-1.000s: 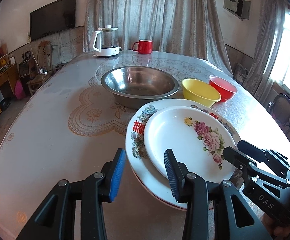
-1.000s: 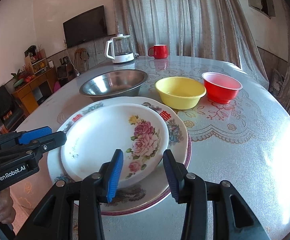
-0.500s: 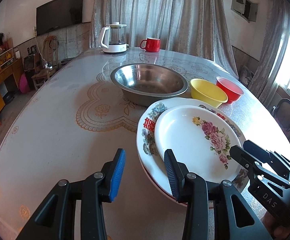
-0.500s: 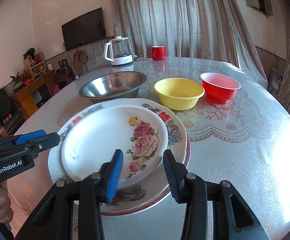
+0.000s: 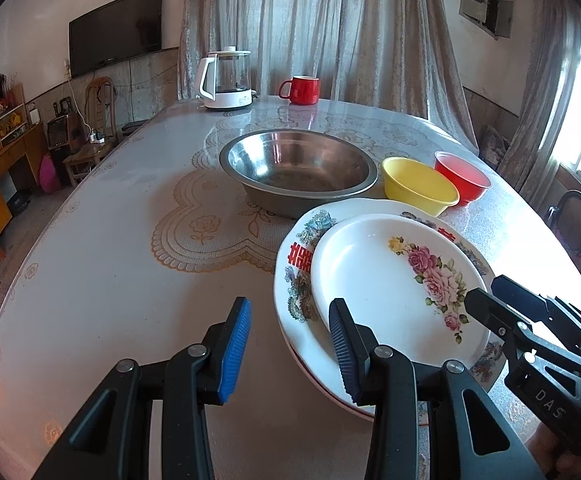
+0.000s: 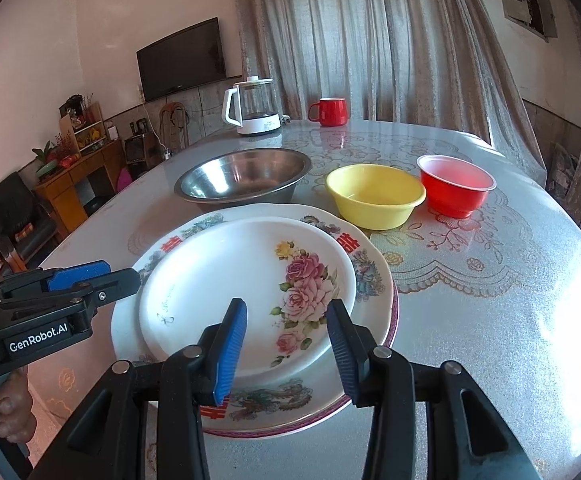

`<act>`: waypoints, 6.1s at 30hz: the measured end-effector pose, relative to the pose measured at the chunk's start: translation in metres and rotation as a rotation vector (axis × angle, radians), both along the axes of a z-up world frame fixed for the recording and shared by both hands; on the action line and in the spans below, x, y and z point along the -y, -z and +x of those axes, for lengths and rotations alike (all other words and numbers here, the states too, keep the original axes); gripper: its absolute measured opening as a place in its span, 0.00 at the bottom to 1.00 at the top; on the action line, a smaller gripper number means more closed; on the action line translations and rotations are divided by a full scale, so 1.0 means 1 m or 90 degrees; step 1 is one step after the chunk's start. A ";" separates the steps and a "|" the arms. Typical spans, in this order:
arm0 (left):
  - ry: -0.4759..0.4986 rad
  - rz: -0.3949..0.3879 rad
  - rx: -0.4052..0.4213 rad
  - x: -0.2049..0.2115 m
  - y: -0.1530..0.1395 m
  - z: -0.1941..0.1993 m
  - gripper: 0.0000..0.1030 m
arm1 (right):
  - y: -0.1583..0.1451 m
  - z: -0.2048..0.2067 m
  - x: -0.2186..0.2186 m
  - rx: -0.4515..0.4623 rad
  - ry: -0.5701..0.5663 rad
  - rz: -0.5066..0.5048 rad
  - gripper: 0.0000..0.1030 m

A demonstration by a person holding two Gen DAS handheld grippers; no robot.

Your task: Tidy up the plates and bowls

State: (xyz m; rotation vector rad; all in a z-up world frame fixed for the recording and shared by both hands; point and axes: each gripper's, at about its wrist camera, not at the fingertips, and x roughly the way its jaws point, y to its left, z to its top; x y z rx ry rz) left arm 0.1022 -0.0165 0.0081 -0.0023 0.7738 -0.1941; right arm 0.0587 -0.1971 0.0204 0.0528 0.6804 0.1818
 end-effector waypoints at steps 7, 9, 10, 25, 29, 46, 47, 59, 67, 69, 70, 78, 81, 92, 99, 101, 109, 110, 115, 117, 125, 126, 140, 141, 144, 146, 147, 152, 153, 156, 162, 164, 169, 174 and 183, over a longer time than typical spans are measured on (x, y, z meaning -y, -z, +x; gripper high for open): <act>0.012 0.027 -0.010 0.010 0.006 0.017 0.40 | -0.002 0.014 0.025 -0.010 0.042 0.030 0.42; 0.009 0.045 -0.009 0.013 0.008 0.020 0.42 | 0.000 0.017 0.026 -0.015 0.035 0.037 0.42; 0.010 0.047 -0.010 0.013 0.009 0.021 0.42 | 0.002 0.019 0.025 -0.021 0.036 0.033 0.40; 0.014 -0.009 -0.023 0.005 0.013 0.031 0.42 | 0.003 0.031 0.024 -0.042 0.028 0.050 0.34; 0.014 -0.021 -0.013 0.002 0.009 0.035 0.42 | 0.001 0.038 0.025 -0.051 0.030 0.070 0.34; -0.050 -0.070 -0.056 -0.030 0.009 0.062 0.42 | -0.002 0.083 0.009 -0.107 -0.030 0.167 0.34; -0.054 -0.073 -0.058 -0.033 0.009 0.062 0.42 | -0.002 0.085 0.008 -0.109 -0.031 0.168 0.34; -0.067 -0.075 -0.047 -0.048 0.006 0.068 0.42 | -0.003 0.096 -0.001 -0.121 -0.042 0.166 0.34; -0.091 -0.112 -0.073 -0.061 0.003 0.094 0.44 | -0.013 0.116 0.001 -0.111 -0.037 0.168 0.34; -0.096 -0.131 -0.076 -0.065 0.001 0.105 0.44 | -0.013 0.127 0.002 -0.117 -0.029 0.170 0.34; -0.097 -0.140 -0.076 -0.067 0.000 0.110 0.44 | -0.012 0.132 0.002 -0.121 -0.027 0.176 0.34; -0.106 -0.194 -0.066 -0.071 0.003 0.151 0.46 | 0.001 0.174 0.001 -0.158 -0.001 0.202 0.34; -0.100 -0.192 -0.078 -0.067 0.011 0.168 0.39 | 0.008 0.188 -0.006 -0.171 0.000 0.194 0.35; -0.107 -0.198 -0.066 -0.080 0.013 0.148 0.19 | 0.012 0.197 -0.031 -0.189 -0.032 0.143 0.24; -0.192 -0.199 -0.056 -0.124 0.012 0.094 0.21 | 0.006 0.182 -0.078 -0.183 -0.116 0.109 0.24; -0.204 -0.180 -0.045 -0.132 0.011 0.076 0.22 | 0.005 0.175 -0.095 -0.183 -0.143 0.101 0.24; -0.241 -0.183 -0.037 -0.155 0.007 0.012 0.25 | 0.004 0.144 -0.132 -0.195 -0.219 0.078 0.24; -0.242 -0.187 -0.038 -0.156 0.007 0.004 0.26 | 0.004 0.139 -0.134 -0.198 -0.226 0.077 0.24; -0.243 -0.181 -0.048 -0.157 0.011 -0.019 0.26 | 0.005 0.118 -0.141 -0.209 -0.257 0.066 0.24; -0.245 -0.175 -0.045 -0.157 0.010 -0.024 0.26 | 0.008 0.110 -0.144 -0.208 -0.265 0.055 0.24; -0.261 -0.113 -0.003 -0.156 -0.007 -0.034 0.40 | 0.004 0.097 -0.144 -0.199 -0.262 0.052 0.30; -0.257 -0.108 0.003 -0.156 -0.010 -0.034 0.45 | 0.003 0.098 -0.141 -0.197 -0.258 0.061 0.30; -0.109 -0.083 0.076 -0.088 -0.053 -0.002 0.60 | -0.020 0.094 -0.030 -0.119 -0.098 0.188 0.31; -0.088 -0.079 0.075 -0.078 -0.055 0.005 0.63 | -0.020 0.095 -0.018 -0.117 -0.079 0.197 0.31; -0.019 -0.053 0.065 -0.044 -0.062 0.023 0.68 | -0.017 0.100 0.018 -0.113 -0.018 0.224 0.31; 0.015 -0.040 0.055 -0.022 -0.063 0.037 0.68 | -0.015 0.101 0.040 -0.110 0.021 0.241 0.31; 0.027 -0.036 0.047 -0.013 -0.063 0.044 0.68 | -0.014 0.103 0.051 -0.110 0.040 0.249 0.31; 0.056 -0.027 -0.021 0.031 -0.050 0.086 0.69 | -0.004 0.113 0.096 -0.114 0.122 0.283 0.31; 0.061 -0.026 -0.034 0.039 -0.046 0.094 0.69 | -0.002 0.116 0.103 -0.115 0.135 0.287 0.31; 0.059 -0.034 -0.068 0.055 -0.039 0.116 0.65 | 0.005 0.124 0.117 -0.114 0.161 0.297 0.28; 0.066 -0.076 -0.126 0.077 -0.025 0.154 0.51 | 0.017 0.143 0.128 -0.116 0.179 0.313 0.23; 0.071 -0.106 -0.150 0.081 -0.020 0.166 0.47 | 0.021 0.148 0.131 -0.120 0.183 0.319 0.23; 0.072 -0.124 -0.166 0.095 -0.013 0.186 0.45 | 0.028 0.157 0.137 -0.124 0.187 0.327 0.23; 0.074 -0.126 -0.208 0.113 0.002 0.204 0.28 | 0.034 0.164 0.139 -0.129 0.184 0.320 0.20; 0.078 -0.132 -0.190 0.117 0.001 0.189 0.11 | 0.031 0.163 0.135 -0.122 0.171 0.308 0.13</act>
